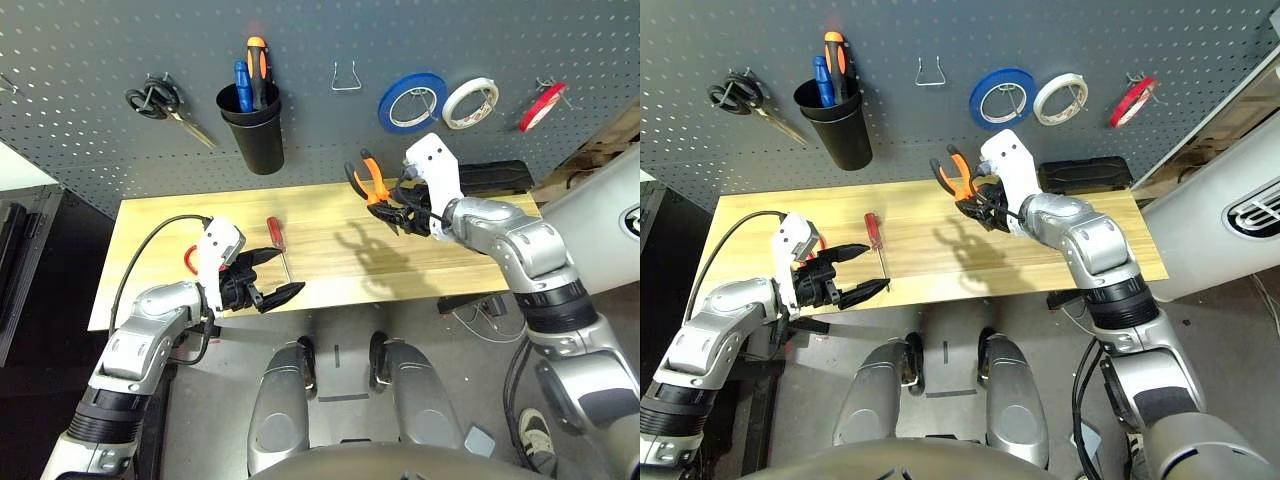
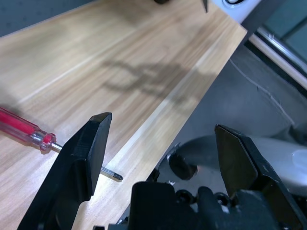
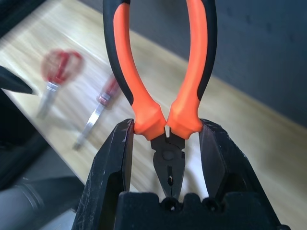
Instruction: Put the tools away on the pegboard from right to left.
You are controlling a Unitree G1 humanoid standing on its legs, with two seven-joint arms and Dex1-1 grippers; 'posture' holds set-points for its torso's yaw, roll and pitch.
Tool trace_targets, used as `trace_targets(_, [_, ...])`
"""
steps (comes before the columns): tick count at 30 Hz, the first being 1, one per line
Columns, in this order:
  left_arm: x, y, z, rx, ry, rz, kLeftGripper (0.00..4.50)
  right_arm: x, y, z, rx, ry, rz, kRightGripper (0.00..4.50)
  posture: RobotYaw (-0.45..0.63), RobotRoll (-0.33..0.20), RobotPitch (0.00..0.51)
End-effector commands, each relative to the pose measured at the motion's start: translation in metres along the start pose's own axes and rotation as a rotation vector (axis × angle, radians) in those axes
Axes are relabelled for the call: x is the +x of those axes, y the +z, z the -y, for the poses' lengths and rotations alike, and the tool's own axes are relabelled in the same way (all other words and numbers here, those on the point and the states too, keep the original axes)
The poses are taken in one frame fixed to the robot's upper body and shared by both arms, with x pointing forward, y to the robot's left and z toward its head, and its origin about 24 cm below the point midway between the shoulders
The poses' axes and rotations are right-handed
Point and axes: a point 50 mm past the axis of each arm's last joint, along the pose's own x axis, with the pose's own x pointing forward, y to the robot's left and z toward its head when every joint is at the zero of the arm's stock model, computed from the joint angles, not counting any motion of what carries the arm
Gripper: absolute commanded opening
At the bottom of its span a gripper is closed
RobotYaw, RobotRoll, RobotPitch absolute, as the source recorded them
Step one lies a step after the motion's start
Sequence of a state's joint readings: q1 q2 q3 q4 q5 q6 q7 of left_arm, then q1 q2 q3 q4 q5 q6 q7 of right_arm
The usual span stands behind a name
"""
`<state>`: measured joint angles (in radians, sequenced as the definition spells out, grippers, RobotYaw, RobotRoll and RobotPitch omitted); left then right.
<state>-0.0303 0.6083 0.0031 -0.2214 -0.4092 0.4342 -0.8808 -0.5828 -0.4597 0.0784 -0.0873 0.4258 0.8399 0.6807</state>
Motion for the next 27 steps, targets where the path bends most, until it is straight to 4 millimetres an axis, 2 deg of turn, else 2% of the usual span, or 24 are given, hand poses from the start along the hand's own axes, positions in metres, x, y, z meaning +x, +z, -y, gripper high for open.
trace_targets(1, [-0.004,0.012,0.008,-0.02,-0.029,0.077,4.5,-0.018,0.031,-0.003,-0.04,0.135,0.126,2.13,-0.01,0.0,0.134])
trace_targets(4, [-0.008,0.022,0.009,0.002,-0.037,0.105,4.5,-0.025,0.045,-0.001,-0.056,0.192,0.163,2.13,-0.01,0.0,0.128])
trace_targets(7, [-0.009,0.034,0.007,0.021,-0.038,0.135,4.5,-0.028,0.058,0.004,-0.076,0.208,0.199,2.13,-0.01,0.0,0.143])
trace_targets(15, [-0.012,0.067,0.002,0.078,-0.002,0.27,4.5,-0.03,0.082,0.017,-0.102,0.156,0.322,2.13,0.0,0.0,0.129])
trace_targets(22, [-0.02,0.081,-0.006,0.104,0.032,0.32,4.5,-0.026,0.102,0.022,-0.104,0.095,0.439,2.13,0.0,0.0,0.128])
trace_targets(27, [-0.027,0.085,-0.014,0.115,0.066,0.326,4.5,-0.015,0.113,0.023,-0.107,0.059,0.513,2.13,0.0,0.0,0.128])
